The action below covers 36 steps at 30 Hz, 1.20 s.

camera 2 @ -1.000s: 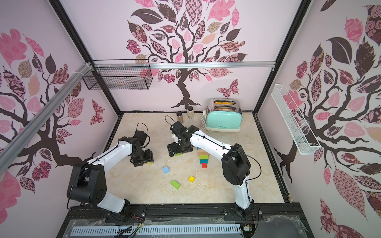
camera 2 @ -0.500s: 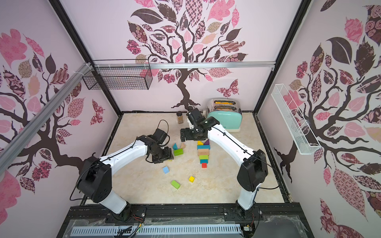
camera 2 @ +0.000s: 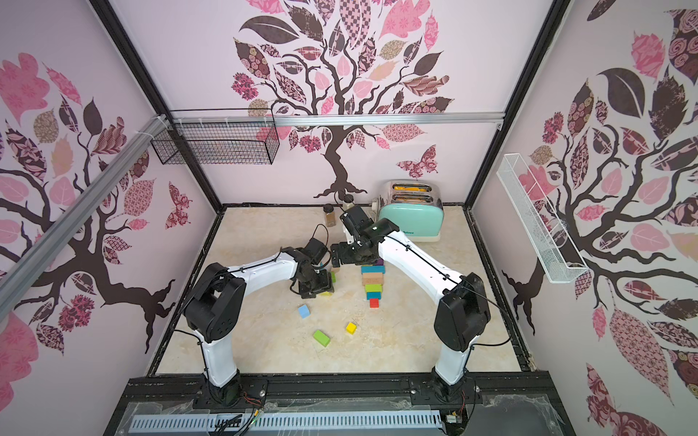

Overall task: Assemble a carrot with building blocks
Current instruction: Assemble the building block at the center of the board.

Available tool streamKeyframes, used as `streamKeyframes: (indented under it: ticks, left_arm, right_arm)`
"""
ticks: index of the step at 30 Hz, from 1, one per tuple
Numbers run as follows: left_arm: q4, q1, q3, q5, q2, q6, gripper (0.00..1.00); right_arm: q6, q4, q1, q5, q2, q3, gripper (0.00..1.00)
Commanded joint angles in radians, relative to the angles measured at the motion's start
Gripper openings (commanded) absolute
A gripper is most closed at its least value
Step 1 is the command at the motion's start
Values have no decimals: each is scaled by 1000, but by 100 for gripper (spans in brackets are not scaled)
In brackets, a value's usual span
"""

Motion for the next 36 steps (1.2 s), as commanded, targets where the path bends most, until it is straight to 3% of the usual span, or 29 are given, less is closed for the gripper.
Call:
streamKeyframes:
  ticks: [1, 15, 24, 26, 31, 36]
  left_arm:
    - [10, -3, 30, -32, 39, -17, 58]
    - [-52, -1, 124, -99, 122, -1, 62]
    - [-51, -1, 115, -102, 119, 9, 87]
    - [-44, -1, 108, -106, 107, 11, 98]
    - [-27, -1, 96, -122, 47, 24, 98]
    - [3, 23, 40, -162, -108, 51, 98]
  right_arm:
    - [-18, -4, -4, -9, -8, 3, 97]
    - [-36, 16, -34, -48, -22, -38, 97]
    - [-35, 22, -37, -77, -19, -43, 99]
    - [-34, 26, -36, -84, -19, -45, 99]
    - [-40, 27, -35, -106, -33, -38, 99]
    - [-87, -18, -25, -148, -58, -26, 99]
